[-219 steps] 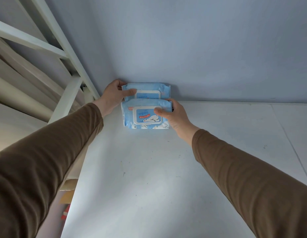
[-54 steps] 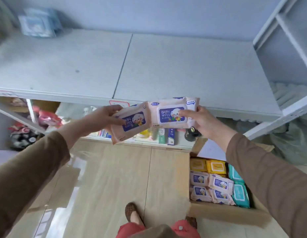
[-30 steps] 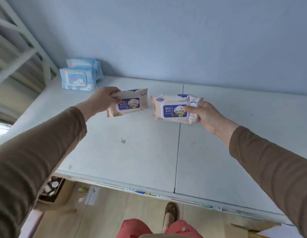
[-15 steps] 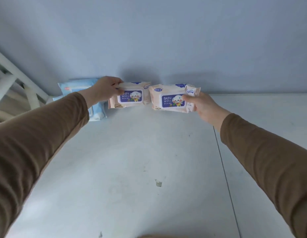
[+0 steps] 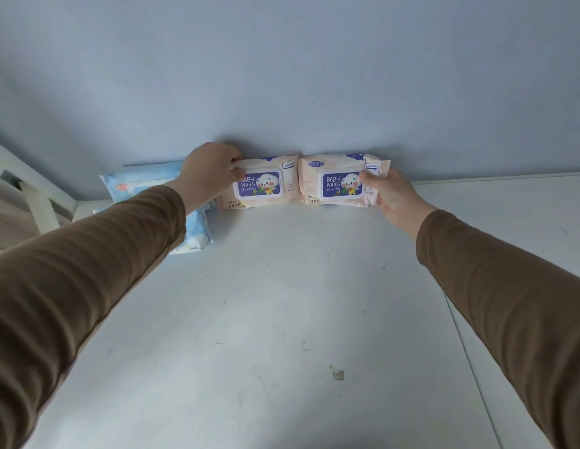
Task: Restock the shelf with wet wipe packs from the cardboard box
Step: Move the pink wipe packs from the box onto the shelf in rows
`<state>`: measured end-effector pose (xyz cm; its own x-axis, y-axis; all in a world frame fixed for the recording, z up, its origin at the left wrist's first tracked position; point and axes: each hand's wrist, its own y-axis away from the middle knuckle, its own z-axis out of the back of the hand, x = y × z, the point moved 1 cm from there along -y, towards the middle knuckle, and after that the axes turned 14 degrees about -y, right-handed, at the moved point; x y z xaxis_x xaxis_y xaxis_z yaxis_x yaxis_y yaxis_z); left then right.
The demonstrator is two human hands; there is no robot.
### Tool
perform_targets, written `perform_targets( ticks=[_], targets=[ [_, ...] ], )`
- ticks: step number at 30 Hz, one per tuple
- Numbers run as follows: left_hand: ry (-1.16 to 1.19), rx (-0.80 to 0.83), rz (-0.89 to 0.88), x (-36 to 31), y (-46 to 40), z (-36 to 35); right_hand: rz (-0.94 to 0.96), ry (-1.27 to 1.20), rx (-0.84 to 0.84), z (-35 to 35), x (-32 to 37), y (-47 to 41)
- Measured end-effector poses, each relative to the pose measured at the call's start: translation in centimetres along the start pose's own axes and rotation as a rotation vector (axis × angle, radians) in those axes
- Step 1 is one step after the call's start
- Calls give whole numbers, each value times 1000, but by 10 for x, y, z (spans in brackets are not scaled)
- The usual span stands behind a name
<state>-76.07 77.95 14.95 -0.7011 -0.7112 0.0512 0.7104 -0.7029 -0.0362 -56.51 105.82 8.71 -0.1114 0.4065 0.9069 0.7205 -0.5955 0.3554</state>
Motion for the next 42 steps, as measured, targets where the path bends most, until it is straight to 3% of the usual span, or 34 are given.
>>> perform_targets(
  ticks=[4,8,13,17,23,27,32,42],
  targets=[
    [-87,24,-12,-1,-4,-1,18,72,-42,4,-2,-1],
    [28,-35,23,-1,3,-5,62,112,-75,0,0,-2],
    [9,-197,30,-8,18,-4,140,198,-206,-3,1,1],
    [18,-306,8,-23,32,2,259,426,-304,7,5,18],
    [106,-197,-76,-78,59,-5,383,806,-131,34,4,78],
    [171,-81,-155,-141,80,-8,405,929,-86,79,9,133],
    [211,-50,-302,-249,107,-1,401,1011,-147,162,16,213],
    [271,-47,-616,-528,223,17,357,973,-350,395,-10,405]
  ],
)
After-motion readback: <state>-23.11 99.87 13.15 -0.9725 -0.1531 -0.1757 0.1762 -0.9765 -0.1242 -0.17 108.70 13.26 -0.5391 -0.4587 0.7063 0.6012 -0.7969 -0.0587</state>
